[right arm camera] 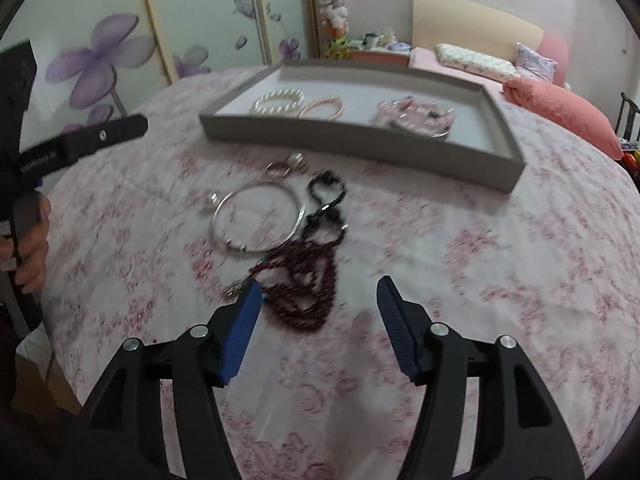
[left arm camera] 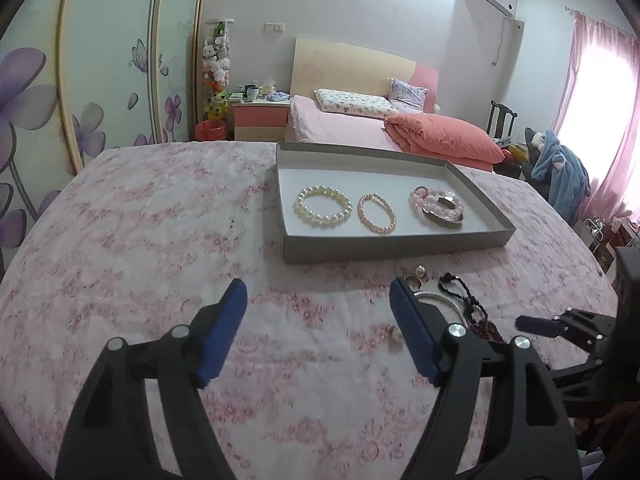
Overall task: Organize jewelry
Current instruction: 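Grasp and lift the dark red beaded bracelet with the right tool while the left tool approaches the silver bangle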
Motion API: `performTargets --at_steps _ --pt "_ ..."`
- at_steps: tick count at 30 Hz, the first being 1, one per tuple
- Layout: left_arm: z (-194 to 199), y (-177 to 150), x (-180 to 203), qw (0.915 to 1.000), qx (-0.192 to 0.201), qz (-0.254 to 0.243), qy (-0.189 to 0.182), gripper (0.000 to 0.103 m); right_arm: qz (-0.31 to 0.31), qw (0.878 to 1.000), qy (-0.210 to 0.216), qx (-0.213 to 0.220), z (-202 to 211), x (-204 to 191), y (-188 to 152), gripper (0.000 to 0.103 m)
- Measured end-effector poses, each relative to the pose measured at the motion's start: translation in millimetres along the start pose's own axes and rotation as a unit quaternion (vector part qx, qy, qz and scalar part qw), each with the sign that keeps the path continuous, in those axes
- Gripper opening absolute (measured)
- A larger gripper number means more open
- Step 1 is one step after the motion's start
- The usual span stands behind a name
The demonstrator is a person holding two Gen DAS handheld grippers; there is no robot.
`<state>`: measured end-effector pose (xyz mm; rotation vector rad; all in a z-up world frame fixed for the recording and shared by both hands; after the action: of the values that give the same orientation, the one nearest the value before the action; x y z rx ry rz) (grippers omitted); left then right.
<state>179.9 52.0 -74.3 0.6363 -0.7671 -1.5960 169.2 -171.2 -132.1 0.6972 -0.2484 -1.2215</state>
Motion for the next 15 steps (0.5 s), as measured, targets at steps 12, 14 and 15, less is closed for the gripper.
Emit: performTargets --at_steps 12,14,15 --pt "1.2 -7.6 4.5 0.9999 -0.011 0.001 0.002 0.072 0.035 0.999 -0.013 0.0 -15.3 -17.2 1.4 0.049" --pt "-0.2 -7.7 6.8 0.9999 -0.013 -0.002 0.0 0.072 0.033 0.999 -0.012 0.002 -12.8 -14.7 1.0 0.036" --pt "-1.4 -8.2 8.0 0.9999 -0.015 -0.003 -0.001 0.072 0.031 0.999 -0.012 0.003 -11.7 -13.0 0.6 0.026"
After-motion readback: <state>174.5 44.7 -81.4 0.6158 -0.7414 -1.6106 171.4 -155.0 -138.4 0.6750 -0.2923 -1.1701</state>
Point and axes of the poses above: each gripper's, at about its wrist camera, not at the fingertips, and z roughly against the way its jaws point, x to its right, y to its top, the point moved 5 cm from there along -z, roughly the way its jaws point, and after that the axes turned 9 degrees about -z, right-handed, at the moved point
